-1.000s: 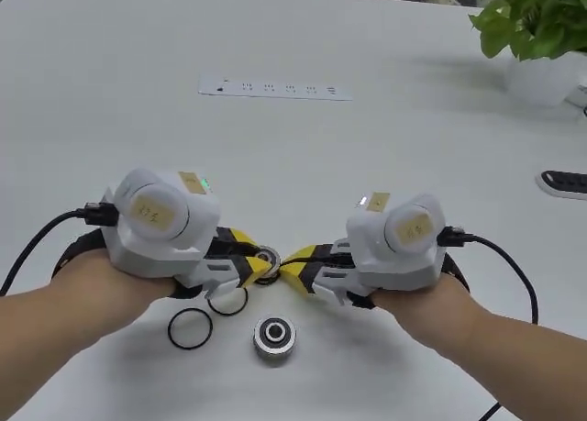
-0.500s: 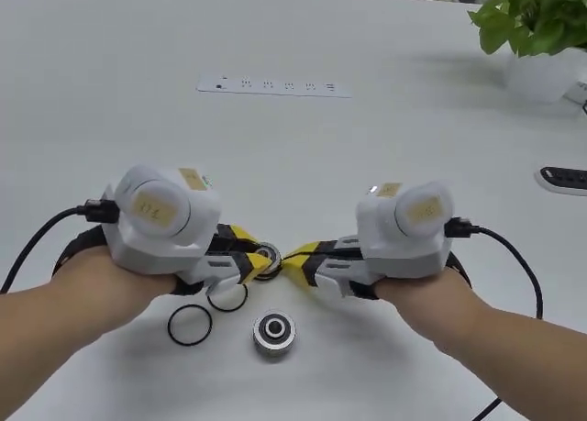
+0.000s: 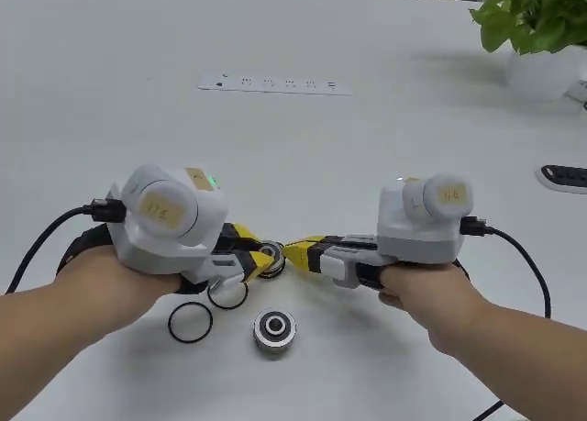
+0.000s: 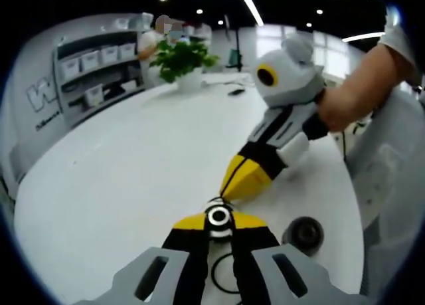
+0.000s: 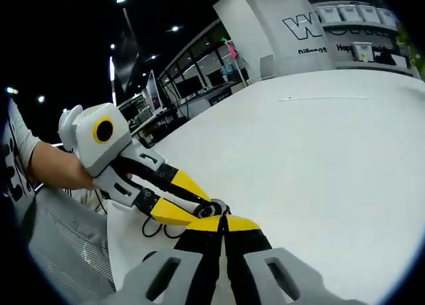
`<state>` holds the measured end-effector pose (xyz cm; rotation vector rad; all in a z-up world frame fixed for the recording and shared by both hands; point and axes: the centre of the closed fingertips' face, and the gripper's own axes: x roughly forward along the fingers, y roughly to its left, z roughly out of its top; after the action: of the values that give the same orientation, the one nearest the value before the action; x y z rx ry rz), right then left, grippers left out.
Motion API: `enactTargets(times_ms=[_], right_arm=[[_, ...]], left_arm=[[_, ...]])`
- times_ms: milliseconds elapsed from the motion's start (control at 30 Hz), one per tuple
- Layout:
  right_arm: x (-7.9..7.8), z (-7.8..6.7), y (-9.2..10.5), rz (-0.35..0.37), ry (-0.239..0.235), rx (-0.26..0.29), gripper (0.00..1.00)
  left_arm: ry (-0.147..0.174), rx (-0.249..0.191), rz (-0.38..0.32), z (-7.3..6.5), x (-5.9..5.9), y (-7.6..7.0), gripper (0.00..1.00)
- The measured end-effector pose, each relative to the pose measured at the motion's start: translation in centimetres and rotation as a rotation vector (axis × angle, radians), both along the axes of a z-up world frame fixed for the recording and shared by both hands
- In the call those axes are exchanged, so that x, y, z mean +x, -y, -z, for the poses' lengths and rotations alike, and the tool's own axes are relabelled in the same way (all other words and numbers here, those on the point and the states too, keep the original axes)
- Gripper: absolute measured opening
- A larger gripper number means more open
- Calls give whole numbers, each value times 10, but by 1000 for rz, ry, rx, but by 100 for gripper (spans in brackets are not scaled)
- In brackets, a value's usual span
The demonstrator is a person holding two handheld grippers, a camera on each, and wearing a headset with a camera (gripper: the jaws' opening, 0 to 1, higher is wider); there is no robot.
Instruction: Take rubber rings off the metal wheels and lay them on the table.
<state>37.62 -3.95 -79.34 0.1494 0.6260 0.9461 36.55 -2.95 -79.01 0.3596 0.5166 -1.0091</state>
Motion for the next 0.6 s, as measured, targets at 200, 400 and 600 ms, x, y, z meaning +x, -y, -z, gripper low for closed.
enactTargets(times_ms=[200, 400, 600], right_arm=[[-1, -2, -2, -11, 5, -2, 0], [-3, -2, -3, -14, -1, 6, 0], [-4, -3, -5, -18, -6, 10, 0]], left_arm=[[2, 8, -1, 0, 0, 0, 12], [5, 13, -1, 0, 0, 0, 12], [5, 15, -1, 1, 1, -1, 12]])
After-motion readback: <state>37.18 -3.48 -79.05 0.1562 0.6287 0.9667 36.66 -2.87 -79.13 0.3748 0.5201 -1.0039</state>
